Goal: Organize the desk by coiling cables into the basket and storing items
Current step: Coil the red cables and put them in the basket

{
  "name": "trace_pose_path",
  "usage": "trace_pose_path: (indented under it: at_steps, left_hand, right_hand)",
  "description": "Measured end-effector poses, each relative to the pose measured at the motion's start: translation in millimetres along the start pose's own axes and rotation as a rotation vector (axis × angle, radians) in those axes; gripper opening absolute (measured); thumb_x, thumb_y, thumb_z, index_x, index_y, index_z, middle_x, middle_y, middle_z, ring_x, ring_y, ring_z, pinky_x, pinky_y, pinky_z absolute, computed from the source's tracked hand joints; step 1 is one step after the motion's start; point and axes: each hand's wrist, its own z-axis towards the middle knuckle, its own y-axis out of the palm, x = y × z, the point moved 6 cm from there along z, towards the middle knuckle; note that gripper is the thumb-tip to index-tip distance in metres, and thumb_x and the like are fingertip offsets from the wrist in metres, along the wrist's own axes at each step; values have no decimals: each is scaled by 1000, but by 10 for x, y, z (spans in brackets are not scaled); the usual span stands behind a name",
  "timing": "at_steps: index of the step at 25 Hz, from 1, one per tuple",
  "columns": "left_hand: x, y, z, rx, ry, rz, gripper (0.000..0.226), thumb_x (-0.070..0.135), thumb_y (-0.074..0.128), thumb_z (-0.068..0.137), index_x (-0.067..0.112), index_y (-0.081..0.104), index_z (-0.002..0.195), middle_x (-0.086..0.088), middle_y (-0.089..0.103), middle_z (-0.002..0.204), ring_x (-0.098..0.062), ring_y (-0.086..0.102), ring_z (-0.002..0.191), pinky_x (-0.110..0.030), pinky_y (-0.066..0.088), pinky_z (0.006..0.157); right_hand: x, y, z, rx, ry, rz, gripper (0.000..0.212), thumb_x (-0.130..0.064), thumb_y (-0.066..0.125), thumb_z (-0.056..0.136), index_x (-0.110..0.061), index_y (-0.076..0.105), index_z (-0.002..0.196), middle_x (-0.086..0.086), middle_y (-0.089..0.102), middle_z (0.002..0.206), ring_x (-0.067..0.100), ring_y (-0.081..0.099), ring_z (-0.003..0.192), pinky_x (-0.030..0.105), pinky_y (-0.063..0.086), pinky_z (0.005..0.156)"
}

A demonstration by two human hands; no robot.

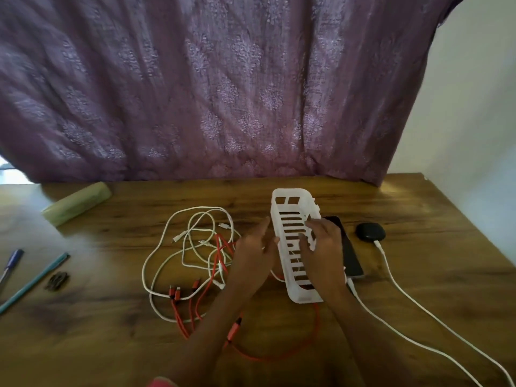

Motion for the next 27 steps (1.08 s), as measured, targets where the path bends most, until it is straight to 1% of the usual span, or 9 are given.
trace_pose_path:
  at_steps: [3, 5, 9, 13, 17, 19, 21, 24, 27]
  left_hand:
    - [-1, -405, -63, 203, 205, 132, 42, 8, 56, 89, 11, 50, 131, -10, 63, 121, -19, 62, 105, -17, 45, 87]
    - [-78, -636, -97, 313, 268, 170, 37, 2, 59, 85, 7, 60, 121, -12, 68, 110, -17, 65, 93, -5, 38, 82]
    - [-344, -959, -213, 401, 202, 171, 34, -5, 58, 83, 9, 66, 112, -7, 71, 104, -12, 64, 85, 0, 36, 76]
    - [-648, -992, -321, 344, 49, 133, 32, 0, 55, 87, 18, 66, 112, 2, 71, 94, -6, 61, 58, -9, 45, 58]
    - [-777, -872, -409, 214, -47, 18, 25, 19, 55, 91, 19, 61, 116, 15, 64, 98, 6, 59, 83, -8, 47, 70]
    - [-801, -727, -473, 78, -92, -20, 18, 26, 54, 91, 23, 62, 107, 20, 62, 82, 12, 58, 71, -3, 42, 62]
    - [-802, -637, -535, 9, -101, -65, 10, 27, 55, 91, 26, 65, 91, 16, 58, 63, 6, 58, 60, -9, 42, 57]
    - [-866, -615, -550, -7, -176, -245, 21, 20, 52, 93, 23, 66, 77, 3, 69, 68, -13, 68, 72, -35, 56, 71]
    - [-814, -714, -500, 42, -178, -388, 23, 14, 46, 95, 10, 64, 80, -1, 71, 68, -17, 69, 69, -35, 57, 68]
  right_hand:
    - [-414, 254, -34, -21, -196, 76, 28, -16, 58, 86, -3, 64, 110, 16, 62, 118, 32, 52, 116, 30, 28, 102]
    - [-606, 423, -77, -146, -226, 154, 28, -23, 53, 89, -6, 66, 107, 11, 63, 115, 25, 53, 113, 23, 32, 95]
    - [-848, 685, -283, -349, -227, 259, 30, -38, 54, 91, -11, 69, 92, 3, 67, 91, 13, 57, 89, 23, 43, 74]
    - [-946, 875, -434, -426, -232, 232, 23, -30, 60, 88, -10, 73, 89, 2, 71, 77, 10, 61, 70, 25, 45, 62]
    - [-968, 856, -391, -445, 1, 421, 18, -28, 62, 87, -13, 70, 82, -6, 66, 65, 0, 58, 56, 11, 44, 53]
    - [-1014, 828, -328, -433, 156, 605, 19, -26, 63, 87, -10, 69, 79, 1, 67, 65, 8, 62, 54, 23, 53, 55]
    - [-1089, 791, -266, -403, 257, 748, 17, -21, 65, 86, -6, 67, 77, 8, 66, 66, 12, 61, 48, 26, 53, 50]
    - [-1216, 761, -191, -399, 295, 911, 11, -13, 63, 87, -9, 65, 77, 7, 65, 69, 9, 63, 52, 20, 54, 50]
    - [-1233, 764, -179, -433, 196, 869, 11, -10, 60, 88, -15, 66, 79, 8, 69, 77, 12, 65, 65, 22, 56, 63]
